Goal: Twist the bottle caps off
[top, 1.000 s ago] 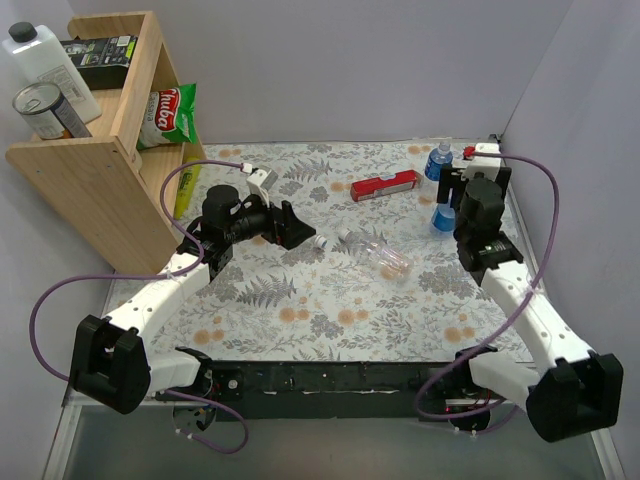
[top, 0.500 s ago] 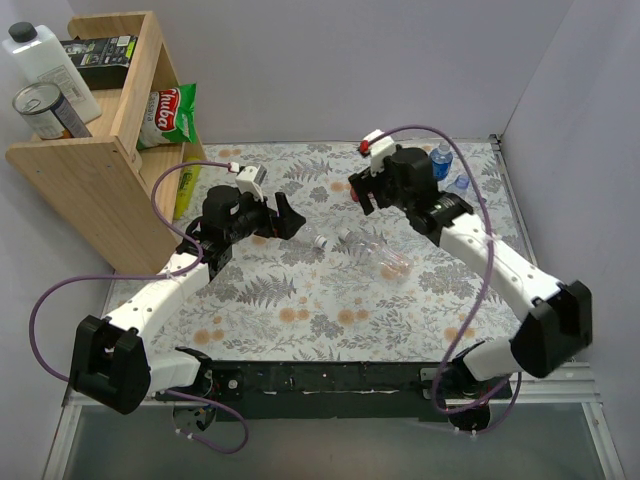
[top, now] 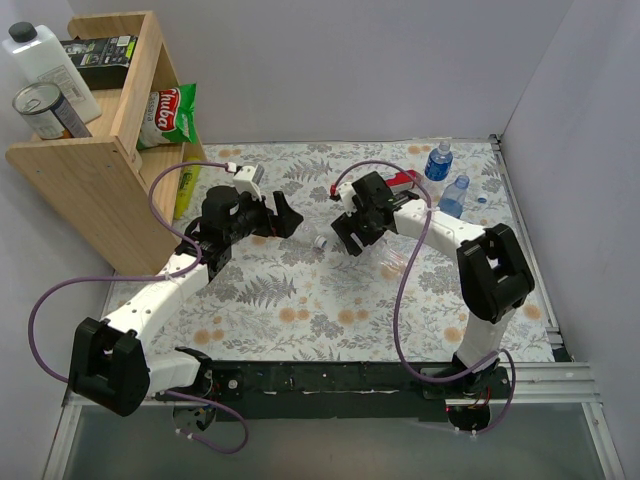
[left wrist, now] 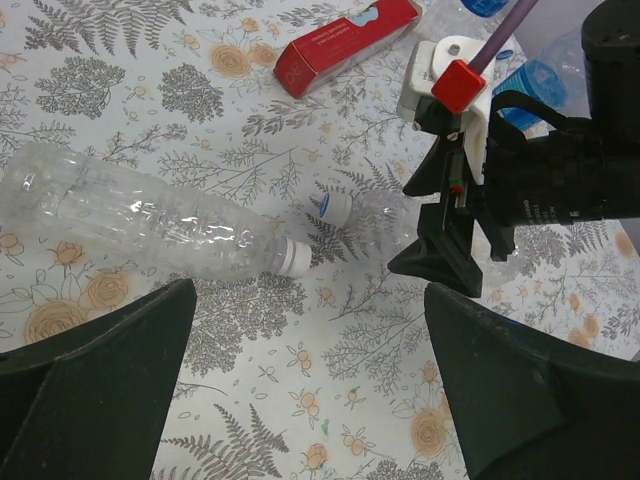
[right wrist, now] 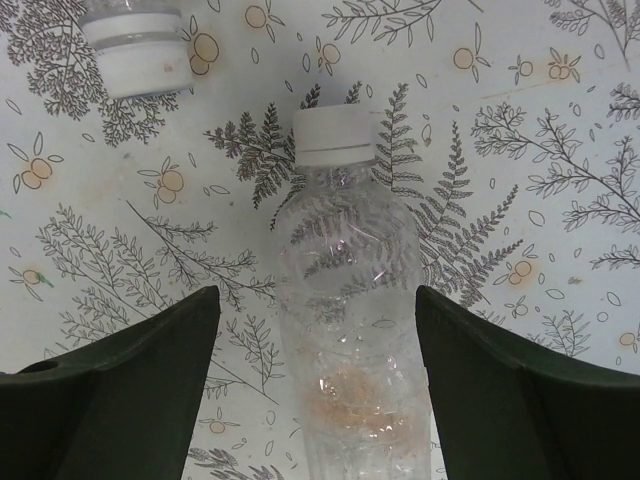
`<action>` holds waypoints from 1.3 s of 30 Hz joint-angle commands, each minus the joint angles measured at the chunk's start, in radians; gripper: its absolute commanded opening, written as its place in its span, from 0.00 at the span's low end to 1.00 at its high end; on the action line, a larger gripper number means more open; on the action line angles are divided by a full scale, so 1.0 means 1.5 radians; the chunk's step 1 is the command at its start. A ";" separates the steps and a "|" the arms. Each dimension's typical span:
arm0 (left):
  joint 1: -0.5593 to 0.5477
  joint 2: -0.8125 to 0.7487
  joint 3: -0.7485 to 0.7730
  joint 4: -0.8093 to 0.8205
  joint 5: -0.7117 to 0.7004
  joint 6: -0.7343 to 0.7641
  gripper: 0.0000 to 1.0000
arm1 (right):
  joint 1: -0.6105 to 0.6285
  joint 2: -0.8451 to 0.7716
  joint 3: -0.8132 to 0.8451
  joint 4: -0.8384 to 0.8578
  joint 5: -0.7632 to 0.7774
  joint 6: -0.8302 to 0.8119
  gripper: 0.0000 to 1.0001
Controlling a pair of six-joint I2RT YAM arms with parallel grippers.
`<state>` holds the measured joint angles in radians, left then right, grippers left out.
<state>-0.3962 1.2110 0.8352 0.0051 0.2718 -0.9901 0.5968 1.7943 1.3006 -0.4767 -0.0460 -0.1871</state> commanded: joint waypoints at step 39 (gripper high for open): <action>-0.011 -0.033 -0.046 0.269 0.437 -0.116 0.98 | 0.084 -0.421 -0.380 0.970 -0.146 0.492 0.27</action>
<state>-0.4000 1.1622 0.7666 0.3676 0.8864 -1.1679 0.6643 1.1606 0.7433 0.6598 -0.2623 0.4389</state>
